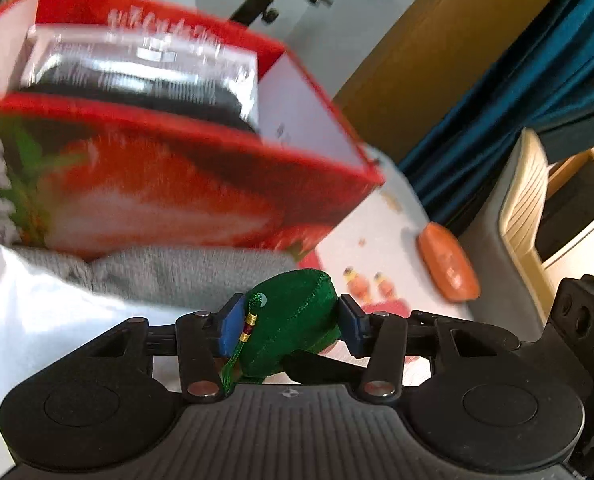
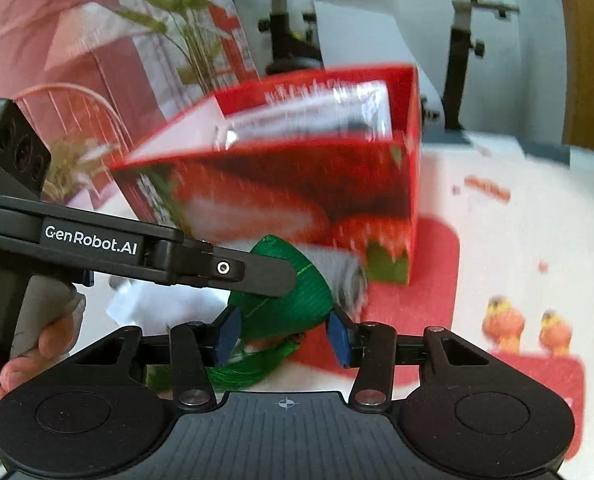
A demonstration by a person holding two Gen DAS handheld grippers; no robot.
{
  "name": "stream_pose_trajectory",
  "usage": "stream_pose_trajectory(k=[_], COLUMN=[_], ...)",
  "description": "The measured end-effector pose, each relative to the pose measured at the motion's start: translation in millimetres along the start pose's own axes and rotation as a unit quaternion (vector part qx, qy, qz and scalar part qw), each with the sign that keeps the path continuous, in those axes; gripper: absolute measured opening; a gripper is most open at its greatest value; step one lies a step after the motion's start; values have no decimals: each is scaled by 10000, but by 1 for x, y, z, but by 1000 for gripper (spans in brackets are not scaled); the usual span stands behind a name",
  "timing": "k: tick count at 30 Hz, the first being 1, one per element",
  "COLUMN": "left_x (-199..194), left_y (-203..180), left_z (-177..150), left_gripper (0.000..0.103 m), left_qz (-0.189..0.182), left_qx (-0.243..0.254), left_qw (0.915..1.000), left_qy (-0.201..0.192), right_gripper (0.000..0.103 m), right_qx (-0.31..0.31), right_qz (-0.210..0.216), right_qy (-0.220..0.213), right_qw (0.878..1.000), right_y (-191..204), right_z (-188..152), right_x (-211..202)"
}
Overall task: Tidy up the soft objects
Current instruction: 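Lift the green ball with both tools toward the red box, then lower the green ball into the red box and open both tools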
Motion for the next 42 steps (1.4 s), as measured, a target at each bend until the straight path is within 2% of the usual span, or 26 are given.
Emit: stream_pose_trajectory(k=[6, 12, 18, 22, 28, 36, 42], left_x=[-46, -85, -103, -100, -86, -29, 11], left_y=[-9, -19, -30, -24, -13, 27, 52], left_z=[30, 69, 116, 138, 153, 157, 158], left_gripper=[51, 51, 51, 51, 51, 51, 51], left_qz=[-97, -21, 137, 74, 140, 205, 286], left_qx=[116, 301, 632, 528, 423, -19, -301], left_qw=[9970, 9898, 9810, 9790, 9805, 9919, 9961], left_qy=[-759, -1394, -1829, -1965, -1916, -1254, -780], right_gripper=[43, 43, 43, 42, 42, 42, 40], right_qx=[-409, -1084, -1687, -1834, -1824, -1538, -1254], right_qz=[229, 371, 283, 239, 196, -26, -183], right_qy=[-578, -1053, -1506, -1648, -1488, -851, -478], right_qw=[9972, 9878, 9737, 9688, 9717, 9844, 9908], right_y=[24, 52, 75, 79, 70, 32, 3], right_z=[43, 95, 147, 175, 194, 188, 184], right_x=[-29, -46, -51, -46, -21, 38, 76])
Point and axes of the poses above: each gripper's, at about its wrist camera, not at the fingertips, and x roughly the way its jaws point, y to its left, z to its top, the point moved 2 cm from there along x, roughly the way its jaws point, and after that the axes turned 8 degrees about x, right-handed, at the moved point
